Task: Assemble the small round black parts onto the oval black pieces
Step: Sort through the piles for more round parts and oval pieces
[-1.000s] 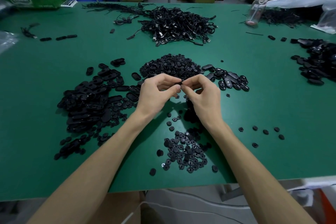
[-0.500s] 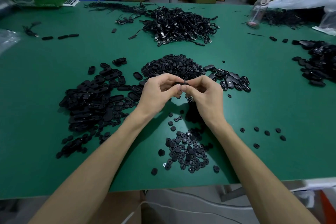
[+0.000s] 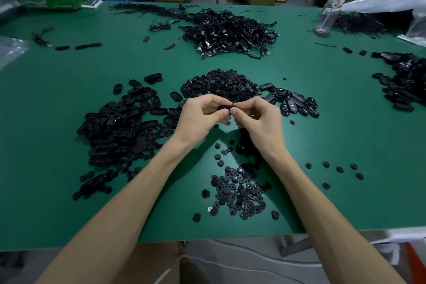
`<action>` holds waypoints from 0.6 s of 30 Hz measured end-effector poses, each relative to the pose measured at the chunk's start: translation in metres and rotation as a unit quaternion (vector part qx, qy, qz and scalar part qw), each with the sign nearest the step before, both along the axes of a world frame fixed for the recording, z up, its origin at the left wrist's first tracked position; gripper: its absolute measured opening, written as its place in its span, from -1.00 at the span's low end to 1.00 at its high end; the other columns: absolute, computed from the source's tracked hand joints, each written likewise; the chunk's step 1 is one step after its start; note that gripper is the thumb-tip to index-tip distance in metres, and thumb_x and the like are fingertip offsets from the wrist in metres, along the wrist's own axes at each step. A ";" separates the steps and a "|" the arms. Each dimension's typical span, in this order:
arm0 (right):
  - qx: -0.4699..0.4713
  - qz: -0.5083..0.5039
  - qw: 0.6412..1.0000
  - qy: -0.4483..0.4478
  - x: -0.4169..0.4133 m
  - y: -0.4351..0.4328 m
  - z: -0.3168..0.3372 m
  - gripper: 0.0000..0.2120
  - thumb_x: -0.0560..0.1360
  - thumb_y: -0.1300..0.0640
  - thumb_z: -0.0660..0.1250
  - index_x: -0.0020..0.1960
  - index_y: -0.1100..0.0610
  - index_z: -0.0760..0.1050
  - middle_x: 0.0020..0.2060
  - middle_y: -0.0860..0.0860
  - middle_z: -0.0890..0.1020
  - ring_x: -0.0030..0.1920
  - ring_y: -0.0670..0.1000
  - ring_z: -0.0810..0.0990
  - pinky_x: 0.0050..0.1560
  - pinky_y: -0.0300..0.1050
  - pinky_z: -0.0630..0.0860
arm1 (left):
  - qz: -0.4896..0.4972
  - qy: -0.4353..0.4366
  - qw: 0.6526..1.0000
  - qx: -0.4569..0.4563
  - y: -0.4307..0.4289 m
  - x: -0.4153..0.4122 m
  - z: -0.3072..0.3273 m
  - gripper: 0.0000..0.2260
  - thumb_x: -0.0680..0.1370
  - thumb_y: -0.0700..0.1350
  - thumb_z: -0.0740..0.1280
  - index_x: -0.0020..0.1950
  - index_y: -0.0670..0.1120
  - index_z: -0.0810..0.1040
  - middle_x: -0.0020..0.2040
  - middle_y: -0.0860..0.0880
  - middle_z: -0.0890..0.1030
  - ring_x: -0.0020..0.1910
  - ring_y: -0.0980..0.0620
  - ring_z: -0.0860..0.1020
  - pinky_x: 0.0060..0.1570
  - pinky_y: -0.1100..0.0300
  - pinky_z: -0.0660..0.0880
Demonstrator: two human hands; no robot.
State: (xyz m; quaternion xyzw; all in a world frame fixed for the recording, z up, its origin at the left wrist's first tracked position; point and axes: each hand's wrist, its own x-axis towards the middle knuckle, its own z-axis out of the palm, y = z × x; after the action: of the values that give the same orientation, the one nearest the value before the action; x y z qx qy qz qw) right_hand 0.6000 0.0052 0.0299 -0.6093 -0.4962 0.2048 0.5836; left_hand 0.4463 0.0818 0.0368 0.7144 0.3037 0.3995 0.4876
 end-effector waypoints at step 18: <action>0.002 0.020 1.000 0.001 -0.002 -0.002 0.003 -0.97 0.54 0.22 0.49 -0.03 0.13 0.68 -0.28 -0.05 0.72 -0.27 -0.05 0.68 -0.18 -0.12 0.62 | 0.007 0.022 1.000 0.020 0.005 -0.002 -0.003 -0.87 0.55 -0.28 0.49 0.09 -0.16 0.70 -0.09 -0.11 0.75 -0.14 -0.04 0.75 0.01 0.05 0.67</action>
State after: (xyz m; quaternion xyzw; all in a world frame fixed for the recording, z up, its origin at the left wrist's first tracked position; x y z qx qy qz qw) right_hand 0.5985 0.0033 0.0330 -0.5975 -0.5083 0.2162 0.5812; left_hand 0.4441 0.0869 0.0334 0.7307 0.3114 0.3927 0.4635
